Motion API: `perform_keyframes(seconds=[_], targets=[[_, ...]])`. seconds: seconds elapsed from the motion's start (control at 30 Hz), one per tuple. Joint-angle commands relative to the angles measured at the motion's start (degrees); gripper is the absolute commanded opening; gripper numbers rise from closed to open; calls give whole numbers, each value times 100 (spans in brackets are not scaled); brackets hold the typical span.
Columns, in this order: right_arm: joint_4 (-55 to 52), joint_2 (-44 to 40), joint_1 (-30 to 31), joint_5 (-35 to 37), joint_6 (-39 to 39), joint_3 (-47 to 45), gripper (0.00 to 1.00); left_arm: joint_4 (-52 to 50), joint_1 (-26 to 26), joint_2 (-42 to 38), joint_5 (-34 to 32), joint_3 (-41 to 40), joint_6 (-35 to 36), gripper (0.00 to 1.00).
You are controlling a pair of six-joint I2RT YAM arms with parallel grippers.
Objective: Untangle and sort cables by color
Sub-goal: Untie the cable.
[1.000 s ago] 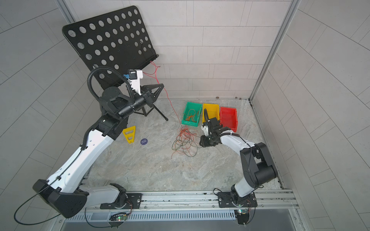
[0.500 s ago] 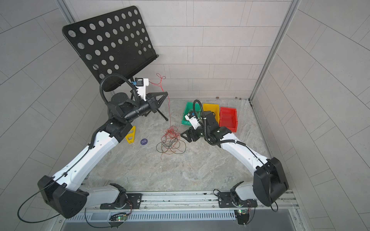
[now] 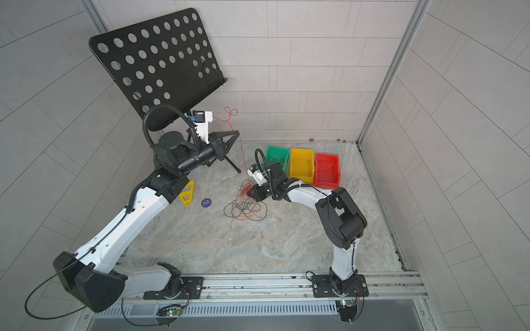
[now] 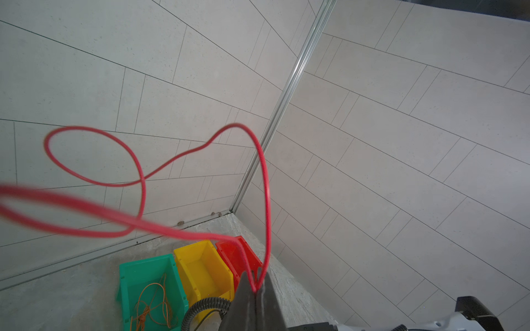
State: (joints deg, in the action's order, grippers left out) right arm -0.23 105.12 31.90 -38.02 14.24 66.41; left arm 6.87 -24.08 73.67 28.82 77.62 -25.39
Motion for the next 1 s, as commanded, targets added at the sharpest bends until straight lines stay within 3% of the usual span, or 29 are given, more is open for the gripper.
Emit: perform_keyframes(seconds=[0.0, 0.27, 0.47, 0.53, 0.7, 0.8, 0.97], targets=[[45, -185, -51, 104, 6, -421, 0, -183, 241, -50, -253, 755, 429, 0], [-309, -538, -387, 670, -68, -1358, 1, -1078, 840, 380, -542, 2374, 904, 0], [-533, -795, -727, 884, -12, -1540, 8, -1115, 952, 243, -525, 2350, 993, 0], [-647, -900, -808, 854, -69, -1511, 15, -982, 952, 143, -437, 2155, 918, 0], [-433, -1704, -904, 521, -254, -1837, 50, -221, 954, -109, 162, 1456, 388, 0], [-646, -2232, -914, 570, -458, -1902, 60, 99, 951, -215, 343, 1167, 108, 0], [-1123, -3095, -924, 1243, -936, -1826, 73, 106, 954, -360, 383, 1019, 101, 0]])
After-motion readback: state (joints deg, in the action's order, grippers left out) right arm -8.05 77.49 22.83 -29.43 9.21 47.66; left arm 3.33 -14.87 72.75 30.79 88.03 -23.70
